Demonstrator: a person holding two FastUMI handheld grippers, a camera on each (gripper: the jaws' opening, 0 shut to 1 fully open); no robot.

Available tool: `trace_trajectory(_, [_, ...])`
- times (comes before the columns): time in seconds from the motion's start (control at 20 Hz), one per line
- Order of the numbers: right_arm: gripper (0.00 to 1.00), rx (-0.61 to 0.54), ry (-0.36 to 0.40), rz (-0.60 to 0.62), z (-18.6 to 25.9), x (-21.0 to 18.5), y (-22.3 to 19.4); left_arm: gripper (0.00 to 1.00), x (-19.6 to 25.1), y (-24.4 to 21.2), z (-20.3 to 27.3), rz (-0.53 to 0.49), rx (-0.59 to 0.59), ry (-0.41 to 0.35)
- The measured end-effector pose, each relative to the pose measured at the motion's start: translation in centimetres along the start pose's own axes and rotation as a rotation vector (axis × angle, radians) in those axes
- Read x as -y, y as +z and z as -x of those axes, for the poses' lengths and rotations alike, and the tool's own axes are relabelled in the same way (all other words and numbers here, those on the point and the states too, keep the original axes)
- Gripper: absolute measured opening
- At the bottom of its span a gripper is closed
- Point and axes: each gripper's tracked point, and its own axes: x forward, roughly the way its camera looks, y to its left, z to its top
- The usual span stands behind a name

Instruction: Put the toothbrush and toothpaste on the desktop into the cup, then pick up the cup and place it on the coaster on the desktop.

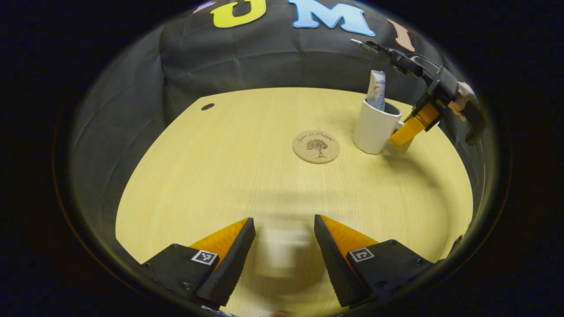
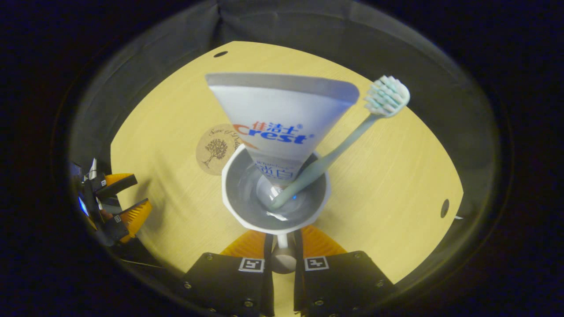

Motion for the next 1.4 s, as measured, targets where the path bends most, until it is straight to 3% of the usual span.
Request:
trace_trajectory(1.05, [0.18,0.078,0.065,-0.002,0.4,-4.9,3.5,0.93,-0.4,-1.9,1.9,0.047,-0.012,0.043])
trace_trajectory(1.4, [0.18,0.082,0.086,0.029,-0.2,-7.0,5.6,0.93,1.8,-2.7,2.3,0.067,-0.019,0.057])
